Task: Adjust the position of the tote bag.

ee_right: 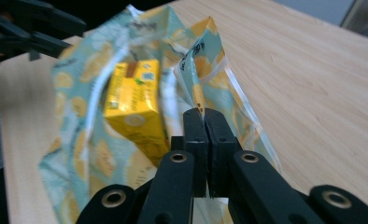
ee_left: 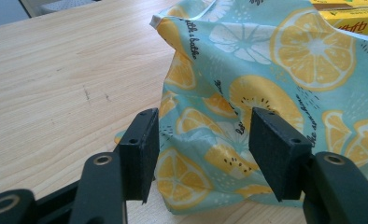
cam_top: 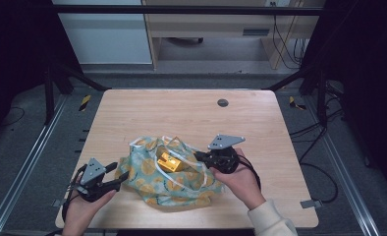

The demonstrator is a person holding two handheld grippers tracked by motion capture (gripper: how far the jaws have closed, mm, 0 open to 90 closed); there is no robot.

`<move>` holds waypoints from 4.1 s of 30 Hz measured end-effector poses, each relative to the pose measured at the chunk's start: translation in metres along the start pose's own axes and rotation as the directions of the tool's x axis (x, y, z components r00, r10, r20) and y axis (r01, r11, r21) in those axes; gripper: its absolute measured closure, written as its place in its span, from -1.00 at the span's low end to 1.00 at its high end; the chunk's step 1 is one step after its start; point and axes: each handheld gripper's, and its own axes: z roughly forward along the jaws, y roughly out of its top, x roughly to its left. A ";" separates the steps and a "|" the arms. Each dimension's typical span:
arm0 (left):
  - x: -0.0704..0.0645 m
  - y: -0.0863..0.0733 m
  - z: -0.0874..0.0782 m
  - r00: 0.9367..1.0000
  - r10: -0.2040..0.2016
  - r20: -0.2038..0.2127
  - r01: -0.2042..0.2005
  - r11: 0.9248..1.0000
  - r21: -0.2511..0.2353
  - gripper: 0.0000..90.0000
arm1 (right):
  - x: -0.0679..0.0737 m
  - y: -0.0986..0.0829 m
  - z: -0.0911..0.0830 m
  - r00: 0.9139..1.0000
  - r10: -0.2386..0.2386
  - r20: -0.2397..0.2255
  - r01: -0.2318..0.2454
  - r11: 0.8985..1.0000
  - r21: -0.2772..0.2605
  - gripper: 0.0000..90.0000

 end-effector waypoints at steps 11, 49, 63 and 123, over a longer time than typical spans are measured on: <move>0.001 0.008 -0.001 1.000 -0.026 -0.010 0.025 0.999 -0.031 -0.03 | 0.031 -0.006 -0.016 0.995 -0.048 -0.090 0.046 0.999 -0.024 0.99; -0.034 0.128 0.075 0.956 0.240 0.166 -0.278 0.922 0.270 0.87 | 0.027 -0.015 -0.039 0.998 -0.027 -0.057 0.018 0.990 -0.142 0.98; -0.027 0.098 0.016 0.974 0.175 0.143 -0.190 0.977 0.101 0.97 | 0.028 -0.034 -0.036 0.998 -0.003 -0.070 -0.004 0.995 -0.101 0.96; -0.049 -0.004 0.021 0.947 0.189 0.259 -0.251 0.940 0.231 0.98 | 0.040 -0.083 0.001 0.995 -0.046 -0.086 0.063 0.976 0.208 0.90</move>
